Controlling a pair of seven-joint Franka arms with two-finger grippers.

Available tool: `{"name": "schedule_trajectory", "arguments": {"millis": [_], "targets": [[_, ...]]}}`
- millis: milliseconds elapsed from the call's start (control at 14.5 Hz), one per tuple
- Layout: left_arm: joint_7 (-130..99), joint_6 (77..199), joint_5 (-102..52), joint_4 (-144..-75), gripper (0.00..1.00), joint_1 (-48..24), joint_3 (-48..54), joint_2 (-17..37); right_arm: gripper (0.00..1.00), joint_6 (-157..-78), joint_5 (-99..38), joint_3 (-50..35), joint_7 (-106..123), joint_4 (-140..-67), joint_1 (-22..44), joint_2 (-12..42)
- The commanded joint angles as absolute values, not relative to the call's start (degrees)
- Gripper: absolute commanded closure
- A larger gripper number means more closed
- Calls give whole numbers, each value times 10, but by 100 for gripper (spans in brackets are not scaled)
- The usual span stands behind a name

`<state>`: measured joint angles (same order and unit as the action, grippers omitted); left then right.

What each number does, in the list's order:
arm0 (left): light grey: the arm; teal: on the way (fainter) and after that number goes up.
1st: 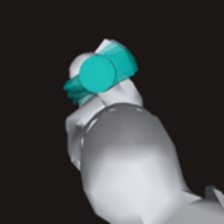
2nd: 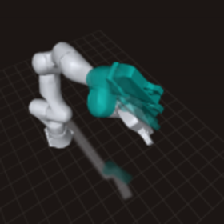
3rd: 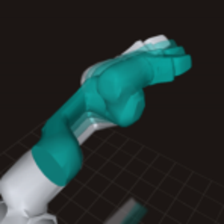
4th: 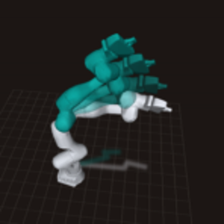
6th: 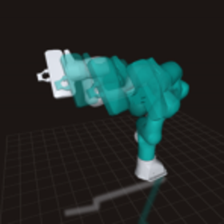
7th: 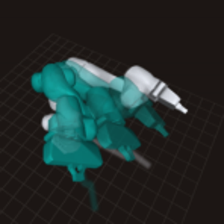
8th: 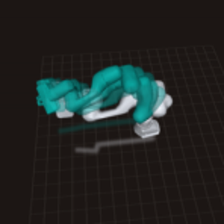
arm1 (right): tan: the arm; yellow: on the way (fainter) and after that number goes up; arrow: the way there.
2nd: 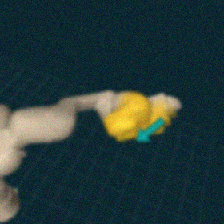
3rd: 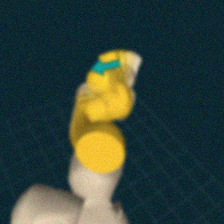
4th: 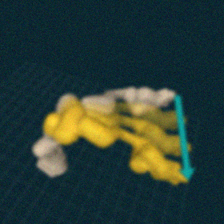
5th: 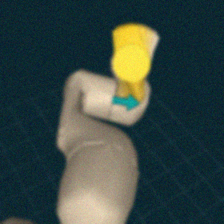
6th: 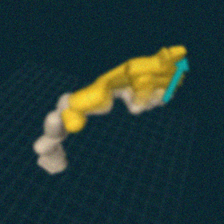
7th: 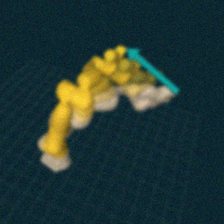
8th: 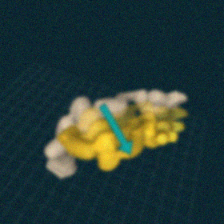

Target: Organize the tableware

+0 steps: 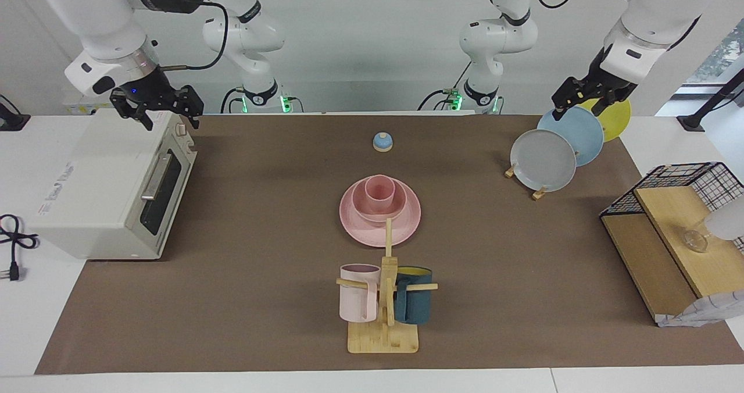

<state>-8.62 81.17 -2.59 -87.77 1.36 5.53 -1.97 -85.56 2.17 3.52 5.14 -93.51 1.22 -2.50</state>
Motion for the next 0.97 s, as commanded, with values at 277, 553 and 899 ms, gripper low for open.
{"name": "schedule_trajectory", "arguments": {"millis": [277, 553, 899], "targets": [[-76, 803, -31, -873, 0, 25, 62, -19, 0, -855, 11, 32, 43, -945, 5, -33], [-42, 805, -19, -875, 0, 21, 60, -20, 0, -855, 11, 32, 43, -945, 5, -33], [-24, 806, -7, -878, 0, 20, 61, -21, 0, -855, 11, 32, 43, -945, 5, -33]]}}
